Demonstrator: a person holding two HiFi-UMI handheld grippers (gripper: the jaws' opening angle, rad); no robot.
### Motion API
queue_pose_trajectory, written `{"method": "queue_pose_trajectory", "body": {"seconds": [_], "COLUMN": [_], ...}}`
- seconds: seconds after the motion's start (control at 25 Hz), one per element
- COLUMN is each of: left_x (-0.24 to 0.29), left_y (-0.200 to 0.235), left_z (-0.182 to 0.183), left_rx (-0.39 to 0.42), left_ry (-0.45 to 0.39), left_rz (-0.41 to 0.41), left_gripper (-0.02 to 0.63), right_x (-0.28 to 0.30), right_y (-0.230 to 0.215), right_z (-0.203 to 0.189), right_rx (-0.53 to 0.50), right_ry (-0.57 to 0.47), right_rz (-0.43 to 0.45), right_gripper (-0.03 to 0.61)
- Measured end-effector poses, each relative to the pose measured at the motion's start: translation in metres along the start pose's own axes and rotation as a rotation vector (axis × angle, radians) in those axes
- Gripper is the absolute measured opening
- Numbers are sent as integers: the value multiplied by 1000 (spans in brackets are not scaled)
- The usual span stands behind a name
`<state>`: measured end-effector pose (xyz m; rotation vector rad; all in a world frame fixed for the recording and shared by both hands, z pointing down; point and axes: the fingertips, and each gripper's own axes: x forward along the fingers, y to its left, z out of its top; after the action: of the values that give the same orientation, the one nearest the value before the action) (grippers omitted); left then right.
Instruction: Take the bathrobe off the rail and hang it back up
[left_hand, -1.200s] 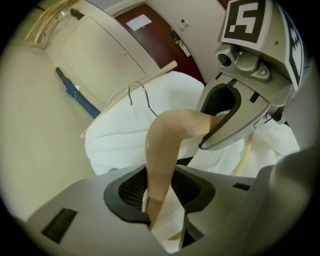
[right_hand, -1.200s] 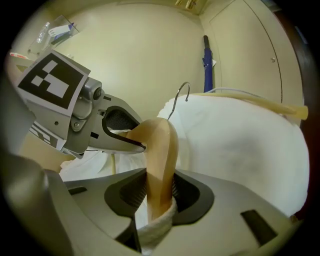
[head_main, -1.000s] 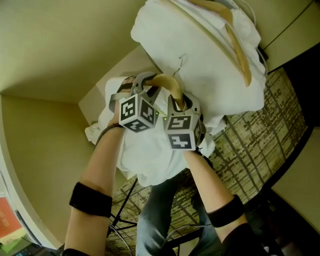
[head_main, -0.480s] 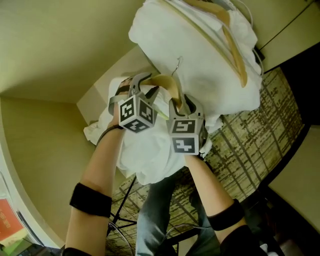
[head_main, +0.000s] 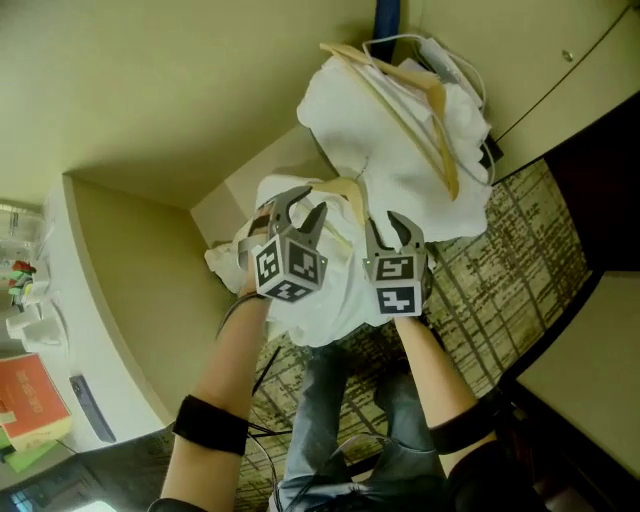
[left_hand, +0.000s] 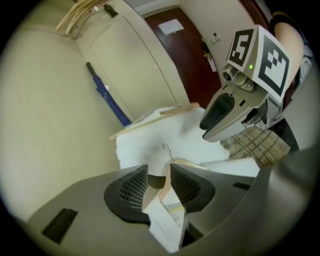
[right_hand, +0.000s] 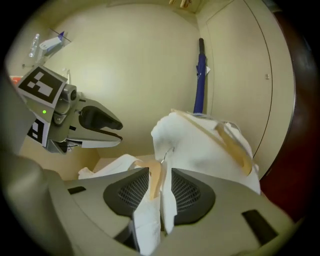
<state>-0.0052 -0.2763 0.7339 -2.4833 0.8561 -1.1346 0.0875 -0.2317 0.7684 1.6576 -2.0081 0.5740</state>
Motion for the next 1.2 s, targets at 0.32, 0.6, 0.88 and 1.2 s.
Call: {"method": "queue_pose_trajectory", "body": {"seconds": [0.32,0.6,0.88,1.2], "left_x": [-186,-315,-407,-481], "left_y": [30,44,49,40], "left_z": [76,112,126,132], "left_rx": [-377,-586,-682,-732], "left_ry": [-75,-112,-132,-175], "left_rz": [219,374,484,570], "left_gripper": [7,6,5,5], "right_x": [-149,-251,-324,-366], "right_y": [12,12,13,21], "right_z": [106,161,197,197], "right_rx": [-85,-155,-176,-238], "right_ry": [-105,-202,-290,-313], "right_rz": [163,240,313,360], "right_gripper": [18,18,18,18]}}
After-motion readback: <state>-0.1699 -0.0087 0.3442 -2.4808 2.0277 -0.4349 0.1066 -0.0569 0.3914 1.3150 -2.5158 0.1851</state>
